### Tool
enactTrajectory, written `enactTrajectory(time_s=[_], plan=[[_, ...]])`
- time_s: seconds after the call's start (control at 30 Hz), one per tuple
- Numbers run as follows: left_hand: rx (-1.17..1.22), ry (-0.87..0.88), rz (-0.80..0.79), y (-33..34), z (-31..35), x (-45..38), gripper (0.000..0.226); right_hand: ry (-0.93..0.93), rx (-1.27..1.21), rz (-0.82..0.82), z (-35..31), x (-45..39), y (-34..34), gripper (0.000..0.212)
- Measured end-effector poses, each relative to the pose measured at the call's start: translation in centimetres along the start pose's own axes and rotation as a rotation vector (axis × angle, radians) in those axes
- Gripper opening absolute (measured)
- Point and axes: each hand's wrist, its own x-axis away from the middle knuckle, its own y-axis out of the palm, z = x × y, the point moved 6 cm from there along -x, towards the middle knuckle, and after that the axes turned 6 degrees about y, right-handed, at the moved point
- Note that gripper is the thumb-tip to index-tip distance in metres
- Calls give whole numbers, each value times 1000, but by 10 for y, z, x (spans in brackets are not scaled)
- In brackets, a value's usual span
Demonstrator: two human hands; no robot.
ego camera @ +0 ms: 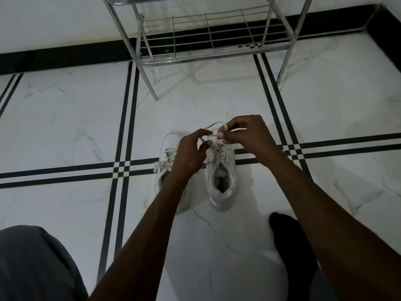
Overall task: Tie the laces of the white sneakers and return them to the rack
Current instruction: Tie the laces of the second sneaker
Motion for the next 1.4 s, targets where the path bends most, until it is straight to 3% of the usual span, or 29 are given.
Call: enactTrajectory(time_s=[0.07, 0.17, 0.23, 0.4, 0.47, 0.57, 0.7, 0.77, 0.87, 0.93, 1.03, 1.2, 1.4], plan=[[-85, 14, 71, -11, -5, 0, 15, 58, -101, 0, 4, 3, -1, 21], [-95, 33, 86, -28, -6, 1, 28, 189, -163, -21, 16, 6, -1, 26], [-42, -62, 84, -41, -17, 4, 33, 287, -168, -18, 30, 6, -5, 28], [-365, -273, 119, -76, -73, 19, 35, 634, 12, 249, 97, 14, -38, 22], [-455, -333, 124, -76, -78, 31, 33, 612, 116, 313, 110, 22, -45, 23], [-528, -298, 94, -63, -72, 38, 29, 543, 76, 319, 113, 22, -41, 32], [-467, -74, 58, -35, -40, 30, 32, 398, 333, 367, 89, 18, -42, 57], [-396, 55, -21, -12, -23, 26, 24, 244, 364, 369, 76, 18, -39, 45], [-241, 101, -167, 17, -11, 27, 31, 51, 403, 87, 64, 17, -18, 40], [-201, 68, -157, 26, -11, 28, 28, -12, 519, -50, 62, 19, -5, 25], [-196, 32, -71, 27, -11, 29, 20, -18, 548, -22, 63, 19, -2, 12], [-253, 12, -29, 23, -19, 26, 10, 10, 481, 65, 60, 11, -4, 13], [-498, 36, -45, 14, -21, 34, 13, 220, 562, 119, 96, 17, -15, 6]])
